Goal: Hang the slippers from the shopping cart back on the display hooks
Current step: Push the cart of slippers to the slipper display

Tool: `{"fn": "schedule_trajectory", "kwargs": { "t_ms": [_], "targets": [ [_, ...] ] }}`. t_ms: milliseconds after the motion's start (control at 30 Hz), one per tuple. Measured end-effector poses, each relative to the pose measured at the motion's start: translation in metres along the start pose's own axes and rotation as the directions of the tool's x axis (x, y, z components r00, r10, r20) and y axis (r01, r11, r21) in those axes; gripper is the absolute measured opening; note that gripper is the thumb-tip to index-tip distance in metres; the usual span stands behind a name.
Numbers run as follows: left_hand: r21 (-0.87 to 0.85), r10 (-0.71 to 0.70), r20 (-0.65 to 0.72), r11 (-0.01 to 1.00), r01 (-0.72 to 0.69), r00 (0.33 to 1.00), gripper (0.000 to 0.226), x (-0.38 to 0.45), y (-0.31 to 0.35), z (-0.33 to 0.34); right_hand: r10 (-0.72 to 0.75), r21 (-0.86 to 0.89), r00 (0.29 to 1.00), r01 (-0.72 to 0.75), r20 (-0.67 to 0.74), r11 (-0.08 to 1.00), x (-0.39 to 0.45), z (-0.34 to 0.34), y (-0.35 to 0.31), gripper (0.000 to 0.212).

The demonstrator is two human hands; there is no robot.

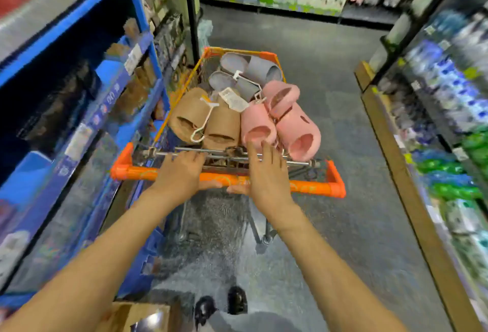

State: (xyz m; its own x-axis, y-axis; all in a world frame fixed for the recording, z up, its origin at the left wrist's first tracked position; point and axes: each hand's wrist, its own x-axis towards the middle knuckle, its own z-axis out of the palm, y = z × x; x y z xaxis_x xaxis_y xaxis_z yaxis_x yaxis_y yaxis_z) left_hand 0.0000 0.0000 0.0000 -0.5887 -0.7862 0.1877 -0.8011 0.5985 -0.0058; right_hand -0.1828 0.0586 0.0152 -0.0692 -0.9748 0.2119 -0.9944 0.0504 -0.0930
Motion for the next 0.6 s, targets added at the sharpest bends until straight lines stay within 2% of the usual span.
{"fn": "schedule_trajectory", "kwargs": {
  "t_ms": [33, 100, 133, 167, 267, 333, 500, 600],
  "targets": [
    [-0.009, 0.038, -0.008, 0.999, -0.038, 0.999, 0.088, 0.001, 0.000, 0.005, -0.023, -0.005, 0.998, 0.023, 0.053, 1.000, -0.001, 0.005, 0.000, 0.120],
    [-0.043, -0.015, 0.196, 0.999, 0.024, 0.980, 0.083, 0.002, 0.001, 0.009, -0.021, -0.023, 0.986, 0.025, 0.163, 0.999, -0.005, 0.018, 0.002, 0.112],
    [0.002, -0.071, 0.348, 0.997, 0.075, 0.935, 0.079, 0.004, 0.002, 0.010, 0.000, -0.056, 0.967, 0.015, 0.253, 0.998, -0.006, 0.021, 0.003, 0.102],
    [0.047, -0.097, 0.428, 0.995, 0.085, 0.899, 0.070, 0.008, 0.003, 0.010, 0.014, -0.065, 0.945, 0.008, 0.326, 0.998, -0.005, 0.024, 0.004, 0.086],
    [0.111, -0.090, 0.426, 0.993, 0.047, 0.900, 0.025, 0.015, 0.005, 0.007, 0.013, -0.064, 0.944, 0.009, 0.330, 0.998, 0.002, 0.023, 0.009, 0.043],
    [0.153, -0.060, 0.417, 0.988, -0.004, 0.907, 0.018, 0.017, 0.004, 0.006, 0.033, -0.055, 0.938, -0.014, 0.345, 0.998, 0.006, 0.020, 0.014, 0.026],
    [0.142, -0.043, 0.495, 0.989, -0.033, 0.868, 0.018, 0.030, 0.004, 0.008, 0.021, -0.069, 0.915, 0.007, 0.402, 0.998, 0.014, 0.016, 0.024, 0.021],
    [0.105, -0.019, 0.492, 0.994, -0.037, 0.870, 0.018, 0.039, 0.003, 0.013, 0.055, -0.092, 0.905, -0.018, 0.423, 0.996, 0.023, 0.018, 0.029, 0.020]
  ]
}}
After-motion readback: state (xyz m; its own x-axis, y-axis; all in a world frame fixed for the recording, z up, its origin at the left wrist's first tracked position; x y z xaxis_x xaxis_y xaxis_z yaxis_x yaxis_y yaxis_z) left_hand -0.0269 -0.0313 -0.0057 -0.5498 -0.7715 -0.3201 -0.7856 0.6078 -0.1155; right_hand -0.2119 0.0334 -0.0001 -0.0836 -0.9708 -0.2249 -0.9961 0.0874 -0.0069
